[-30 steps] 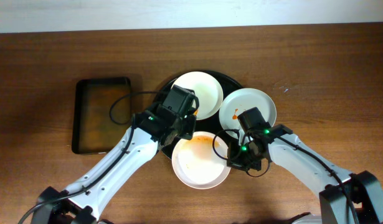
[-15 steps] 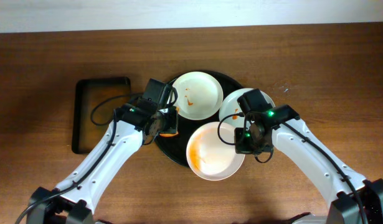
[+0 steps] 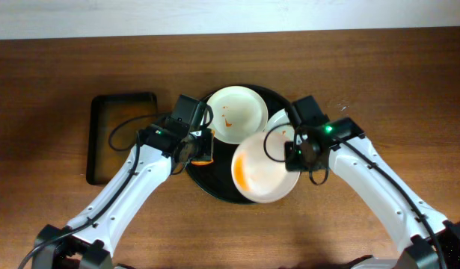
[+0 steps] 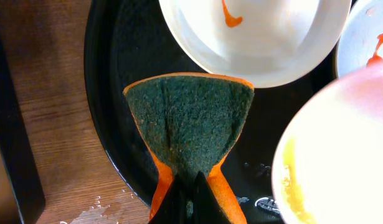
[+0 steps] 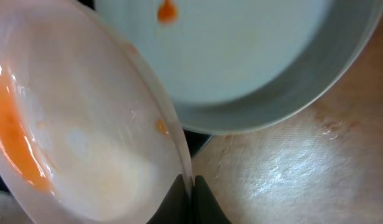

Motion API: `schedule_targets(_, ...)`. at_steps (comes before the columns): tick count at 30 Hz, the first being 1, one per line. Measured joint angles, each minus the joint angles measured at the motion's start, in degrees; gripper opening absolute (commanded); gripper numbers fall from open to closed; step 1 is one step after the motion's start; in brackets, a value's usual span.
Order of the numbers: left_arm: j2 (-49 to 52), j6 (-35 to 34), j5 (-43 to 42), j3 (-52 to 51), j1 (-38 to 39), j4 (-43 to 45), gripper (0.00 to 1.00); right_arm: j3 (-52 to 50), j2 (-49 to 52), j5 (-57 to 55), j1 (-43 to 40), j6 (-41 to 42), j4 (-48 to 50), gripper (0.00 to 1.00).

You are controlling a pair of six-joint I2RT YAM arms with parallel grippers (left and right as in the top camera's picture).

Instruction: Clean dirty plates on tray and stack at the side

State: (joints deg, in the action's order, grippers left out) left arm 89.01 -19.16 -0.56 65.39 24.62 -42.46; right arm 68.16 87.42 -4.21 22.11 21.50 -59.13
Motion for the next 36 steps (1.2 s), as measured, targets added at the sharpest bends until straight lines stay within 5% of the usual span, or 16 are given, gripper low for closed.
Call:
schedule_targets(8,0.0,0.0,0.4,0.0,-1.8,-0.2,0.00,3.4,0.0,-26.8,11.2,-2.2,1.5,0.04)
schedule_targets(14,0.0,0.0,0.4,0.0,-2.8,-0.2,0.00,3.4,0.0,-37.0,20.5,-2.3,3.7,0.04)
schedule_targets(36,0.0,0.0,0.6,0.0,-3.9,0.0,0.00,3.7,0.0,-50.5,30.1,0.8,3.1,0.04)
